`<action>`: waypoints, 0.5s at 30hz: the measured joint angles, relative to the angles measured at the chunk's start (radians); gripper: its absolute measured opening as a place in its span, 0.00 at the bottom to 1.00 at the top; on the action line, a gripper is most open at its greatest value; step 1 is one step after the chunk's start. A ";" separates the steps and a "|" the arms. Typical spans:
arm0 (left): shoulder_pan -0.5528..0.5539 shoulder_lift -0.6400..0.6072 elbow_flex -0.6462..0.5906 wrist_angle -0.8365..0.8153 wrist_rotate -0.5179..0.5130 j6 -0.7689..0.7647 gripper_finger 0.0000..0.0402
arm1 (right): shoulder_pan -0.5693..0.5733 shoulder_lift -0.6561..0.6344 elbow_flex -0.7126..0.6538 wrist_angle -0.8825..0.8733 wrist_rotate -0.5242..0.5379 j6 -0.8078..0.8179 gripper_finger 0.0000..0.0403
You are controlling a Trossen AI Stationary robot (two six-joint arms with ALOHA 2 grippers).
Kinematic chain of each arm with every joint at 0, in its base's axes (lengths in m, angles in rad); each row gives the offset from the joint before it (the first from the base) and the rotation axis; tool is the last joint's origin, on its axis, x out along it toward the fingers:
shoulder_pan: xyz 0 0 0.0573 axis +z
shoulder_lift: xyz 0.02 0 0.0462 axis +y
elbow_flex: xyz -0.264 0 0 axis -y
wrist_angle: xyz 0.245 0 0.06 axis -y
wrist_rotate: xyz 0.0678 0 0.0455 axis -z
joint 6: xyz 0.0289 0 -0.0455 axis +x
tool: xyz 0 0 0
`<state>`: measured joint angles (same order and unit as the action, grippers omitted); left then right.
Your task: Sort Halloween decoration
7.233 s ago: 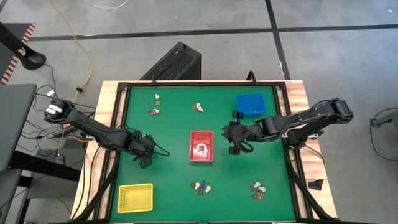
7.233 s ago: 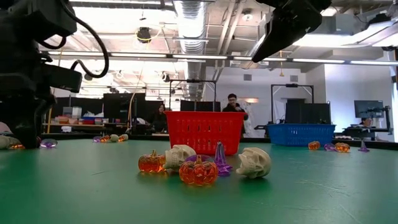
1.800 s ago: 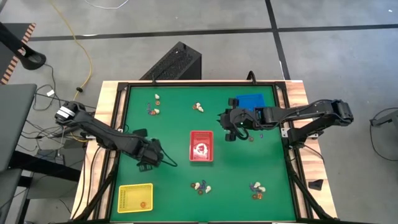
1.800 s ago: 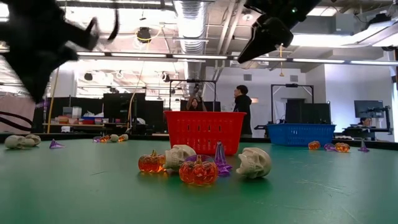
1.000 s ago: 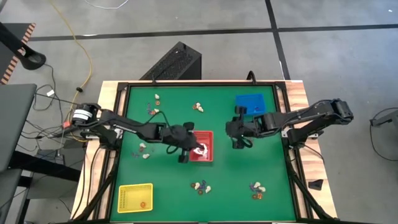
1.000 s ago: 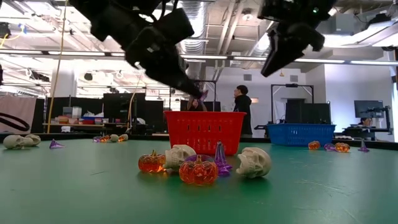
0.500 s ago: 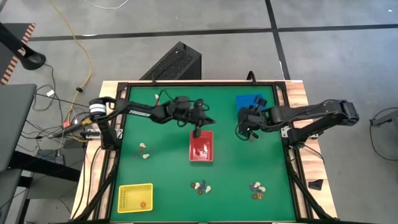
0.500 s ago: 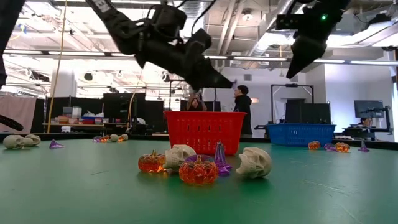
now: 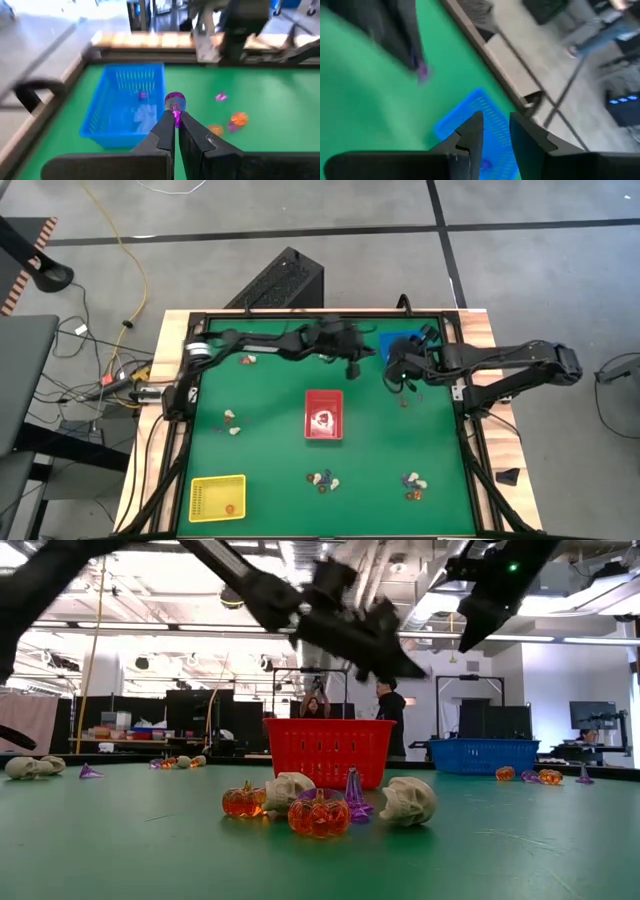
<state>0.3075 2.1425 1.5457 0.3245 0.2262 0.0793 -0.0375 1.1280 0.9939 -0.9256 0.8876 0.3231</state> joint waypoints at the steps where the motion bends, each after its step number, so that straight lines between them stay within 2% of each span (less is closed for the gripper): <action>1: 0.002 0.055 0.065 -0.026 0.007 -0.009 0.00 | -0.013 -0.009 0.000 0.001 0.004 0.005 0.31; 3: 0.000 0.148 0.197 -0.086 0.005 -0.011 0.00 | -0.038 -0.016 0.000 0.002 0.006 0.010 0.31; 8: 0.018 0.321 0.495 -0.209 -0.083 0.005 0.00 | -0.087 -0.026 0.000 -0.008 0.015 0.036 0.31; 12: 0.043 0.416 0.665 -0.285 -0.122 -0.009 0.00 | -0.125 -0.026 0.000 -0.018 0.047 0.070 0.31; 15: 0.051 0.446 0.728 -0.335 -0.113 -0.030 0.00 | -0.146 -0.026 0.000 -0.021 0.050 0.072 0.31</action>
<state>0.3580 2.5887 2.2736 -0.0101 0.1130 0.0488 -0.1835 1.1023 0.9936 -0.9466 0.9375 0.3948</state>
